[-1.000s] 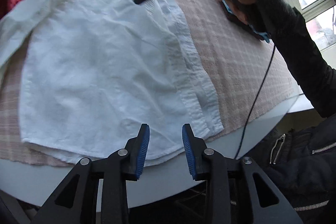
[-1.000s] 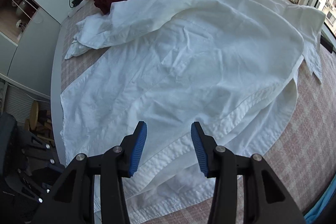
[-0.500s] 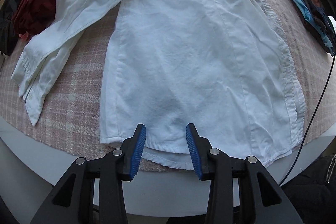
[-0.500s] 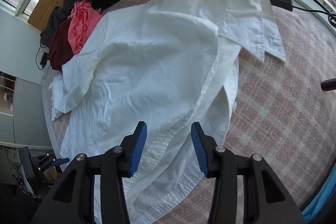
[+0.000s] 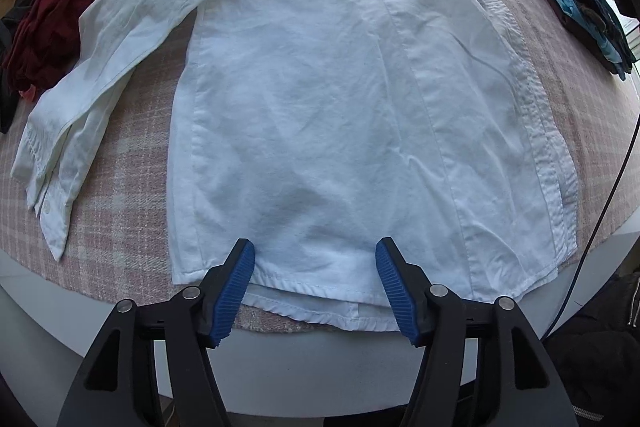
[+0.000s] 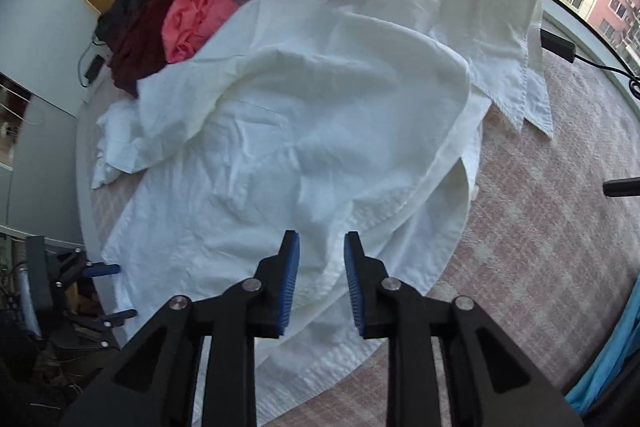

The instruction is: Fold clothes

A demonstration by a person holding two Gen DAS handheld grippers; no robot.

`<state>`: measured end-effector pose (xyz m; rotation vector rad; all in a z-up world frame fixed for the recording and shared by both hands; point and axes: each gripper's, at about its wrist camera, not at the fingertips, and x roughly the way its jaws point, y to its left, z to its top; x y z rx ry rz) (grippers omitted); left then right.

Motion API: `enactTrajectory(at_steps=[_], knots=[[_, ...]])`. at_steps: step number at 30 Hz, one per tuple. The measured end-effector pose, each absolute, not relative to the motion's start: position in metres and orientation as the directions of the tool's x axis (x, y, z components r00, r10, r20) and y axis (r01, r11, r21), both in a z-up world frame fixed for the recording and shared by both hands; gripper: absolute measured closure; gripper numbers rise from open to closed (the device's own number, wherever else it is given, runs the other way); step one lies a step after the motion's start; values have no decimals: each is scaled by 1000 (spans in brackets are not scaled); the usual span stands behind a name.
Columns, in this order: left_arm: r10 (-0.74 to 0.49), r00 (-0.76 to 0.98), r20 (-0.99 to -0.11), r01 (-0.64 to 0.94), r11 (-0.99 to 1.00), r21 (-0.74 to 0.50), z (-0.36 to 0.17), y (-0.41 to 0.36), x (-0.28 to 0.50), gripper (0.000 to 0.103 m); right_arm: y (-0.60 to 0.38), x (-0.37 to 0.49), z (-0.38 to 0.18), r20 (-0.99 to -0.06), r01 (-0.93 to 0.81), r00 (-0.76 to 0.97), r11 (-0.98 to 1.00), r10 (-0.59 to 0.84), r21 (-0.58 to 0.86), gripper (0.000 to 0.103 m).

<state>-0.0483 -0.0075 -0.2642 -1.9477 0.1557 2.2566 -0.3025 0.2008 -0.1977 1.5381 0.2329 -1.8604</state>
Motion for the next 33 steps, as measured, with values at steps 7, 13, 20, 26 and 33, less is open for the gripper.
enactTrajectory(at_steps=[7, 13, 20, 26, 33], knots=[[204, -160, -966, -155, -971, -180, -231, 8, -60, 64, 210, -316, -212, -922, 558, -33, -773, -385, 303, 72], [327, -209, -921, -289, -921, -262, -209, 97, -87, 62, 245, -391, -194, -898, 402, -199, -868, -393, 291, 72], [284, -115, -952, -321, -918, -235, -241, 105, -99, 62, 240, -430, -207, -862, 387, -114, -821, -495, 420, 67], [309, -96, -946, -336, -905, -262, -248, 97, -94, 61, 222, -425, -236, -872, 439, -11, -786, -490, 436, 86], [328, -89, -941, -371, -887, -274, -250, 99, -93, 57, 199, -396, -158, -887, 619, -201, -756, -416, 215, 100]])
